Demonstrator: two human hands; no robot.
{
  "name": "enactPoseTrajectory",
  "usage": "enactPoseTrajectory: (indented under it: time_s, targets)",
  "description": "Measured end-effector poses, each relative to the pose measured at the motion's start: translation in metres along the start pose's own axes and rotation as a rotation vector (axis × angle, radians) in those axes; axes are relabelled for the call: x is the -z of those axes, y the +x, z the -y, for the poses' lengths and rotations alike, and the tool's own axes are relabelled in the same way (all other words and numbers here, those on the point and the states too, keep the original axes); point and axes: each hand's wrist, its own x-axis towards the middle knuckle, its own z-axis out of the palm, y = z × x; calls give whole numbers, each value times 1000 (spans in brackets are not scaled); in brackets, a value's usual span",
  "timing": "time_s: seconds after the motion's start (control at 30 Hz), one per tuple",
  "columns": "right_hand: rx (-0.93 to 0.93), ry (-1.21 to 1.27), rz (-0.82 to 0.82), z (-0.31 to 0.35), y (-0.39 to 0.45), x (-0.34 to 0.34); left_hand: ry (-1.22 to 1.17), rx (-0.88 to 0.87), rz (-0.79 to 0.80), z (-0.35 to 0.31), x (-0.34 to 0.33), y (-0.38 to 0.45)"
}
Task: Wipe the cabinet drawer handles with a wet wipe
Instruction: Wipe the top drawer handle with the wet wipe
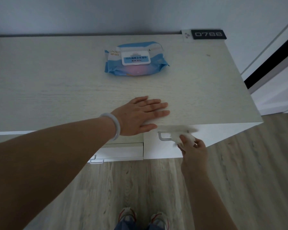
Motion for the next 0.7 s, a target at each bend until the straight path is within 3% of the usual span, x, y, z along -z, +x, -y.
enactPoseTrajectory:
  time_s: [0.17,0.33,0.7]
  targets:
    - [-109,172,49,3,0,-4,14,-2,10,0,0,0]
    - [-236,28,185,-30,-23,-40,19,-1,23,0,-1,1]
    - [-285,158,145,-14,-26,-34,-5,3,10,0,1,0]
